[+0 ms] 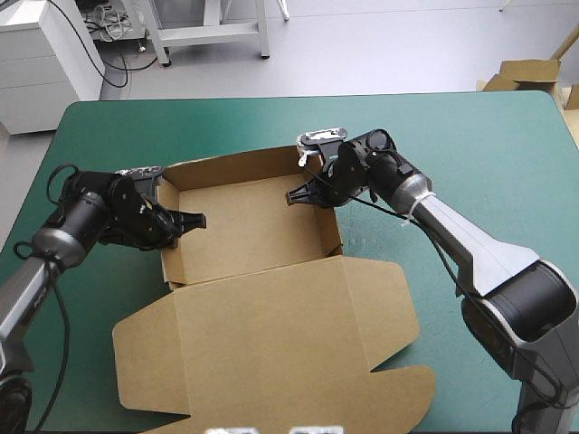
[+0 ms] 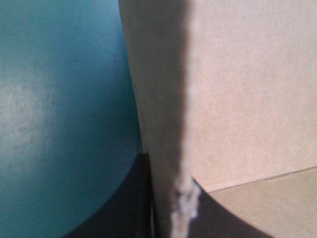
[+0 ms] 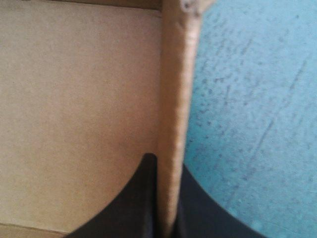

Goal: Fold the box

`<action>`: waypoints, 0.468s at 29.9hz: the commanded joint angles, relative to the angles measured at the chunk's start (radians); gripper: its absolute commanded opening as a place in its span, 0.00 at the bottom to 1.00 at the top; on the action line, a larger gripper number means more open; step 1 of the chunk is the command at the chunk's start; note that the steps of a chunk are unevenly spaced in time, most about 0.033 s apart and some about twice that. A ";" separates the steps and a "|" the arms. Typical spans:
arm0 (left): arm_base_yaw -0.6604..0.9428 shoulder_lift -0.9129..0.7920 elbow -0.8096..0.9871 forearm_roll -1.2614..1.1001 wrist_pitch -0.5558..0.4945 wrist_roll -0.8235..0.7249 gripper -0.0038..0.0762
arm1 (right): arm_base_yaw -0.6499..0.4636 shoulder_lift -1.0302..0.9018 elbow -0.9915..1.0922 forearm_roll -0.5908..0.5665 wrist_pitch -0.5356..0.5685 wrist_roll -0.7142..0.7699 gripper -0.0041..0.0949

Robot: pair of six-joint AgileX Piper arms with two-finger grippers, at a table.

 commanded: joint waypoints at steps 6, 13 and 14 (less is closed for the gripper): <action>-0.097 0.200 -0.328 -0.040 0.064 0.031 0.04 | -0.019 -0.062 -0.030 -0.232 0.184 0.086 0.02; -0.167 0.354 -0.443 -0.054 0.104 0.065 0.04 | -0.140 -0.060 0.035 0.014 0.213 -0.043 0.02; -0.172 0.367 -0.446 -0.054 0.106 0.068 0.04 | -0.147 -0.060 0.046 0.018 0.211 -0.055 0.02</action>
